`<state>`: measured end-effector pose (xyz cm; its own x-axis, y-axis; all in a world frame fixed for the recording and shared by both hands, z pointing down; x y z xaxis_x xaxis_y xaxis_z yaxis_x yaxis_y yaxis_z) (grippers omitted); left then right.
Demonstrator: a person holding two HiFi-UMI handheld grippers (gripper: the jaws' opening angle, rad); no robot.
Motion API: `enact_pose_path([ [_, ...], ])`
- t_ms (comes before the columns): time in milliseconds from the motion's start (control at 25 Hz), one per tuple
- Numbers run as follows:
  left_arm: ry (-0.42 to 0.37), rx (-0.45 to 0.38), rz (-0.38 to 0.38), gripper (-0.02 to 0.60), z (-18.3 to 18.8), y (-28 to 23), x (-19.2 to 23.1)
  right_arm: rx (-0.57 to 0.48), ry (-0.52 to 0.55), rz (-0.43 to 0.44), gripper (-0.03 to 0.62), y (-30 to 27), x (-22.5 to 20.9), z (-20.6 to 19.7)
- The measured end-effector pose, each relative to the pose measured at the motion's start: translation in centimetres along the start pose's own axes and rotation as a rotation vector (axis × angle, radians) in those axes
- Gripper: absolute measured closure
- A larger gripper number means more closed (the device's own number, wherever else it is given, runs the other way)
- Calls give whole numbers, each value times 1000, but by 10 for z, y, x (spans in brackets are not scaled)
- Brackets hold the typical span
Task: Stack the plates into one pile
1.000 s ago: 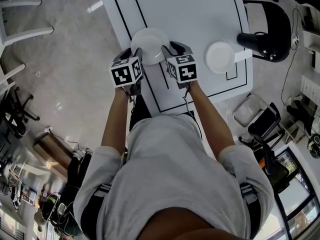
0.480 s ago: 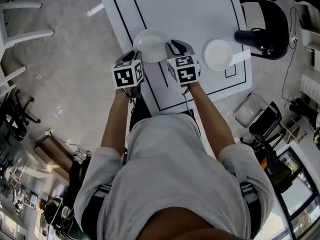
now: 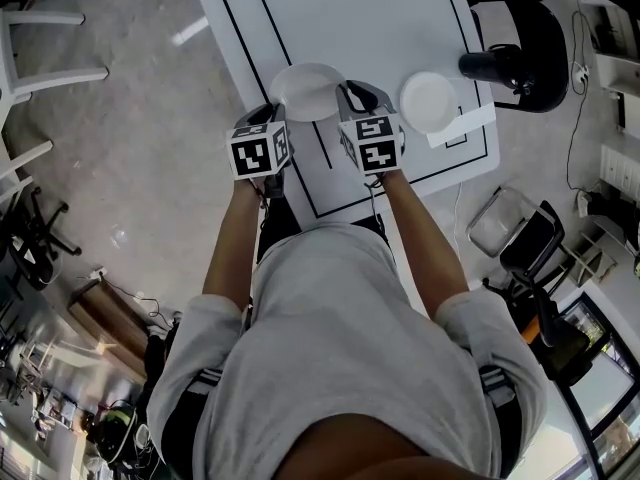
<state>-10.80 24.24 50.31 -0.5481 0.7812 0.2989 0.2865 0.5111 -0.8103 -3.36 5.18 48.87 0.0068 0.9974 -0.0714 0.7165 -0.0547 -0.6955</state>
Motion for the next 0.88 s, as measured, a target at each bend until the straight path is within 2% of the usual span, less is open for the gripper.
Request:
enact_pose_path([
  [280,-41,-23,-9,531,-11,15,-16,-31,17,-44,539,28,5,-11],
  [480,-75,-38,-25,532,-19,22,-31,-49,-9,-80,542,50,3,-24],
  [880,-191,-29,-91,534,-21,22,-66,-69,-74,-179,546,87,-10,-49],
])
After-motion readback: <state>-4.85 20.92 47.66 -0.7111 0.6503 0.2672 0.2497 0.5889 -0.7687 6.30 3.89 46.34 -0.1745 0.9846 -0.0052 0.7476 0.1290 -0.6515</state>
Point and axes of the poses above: the fingertips, and each gripper's own axes: y backward along the fingers, x to its left, z out of its top, the point moved 10 cm from there along y, backward along the fingers, and after that the axes turned 4 degrees about -x, right-handed, at the moved point
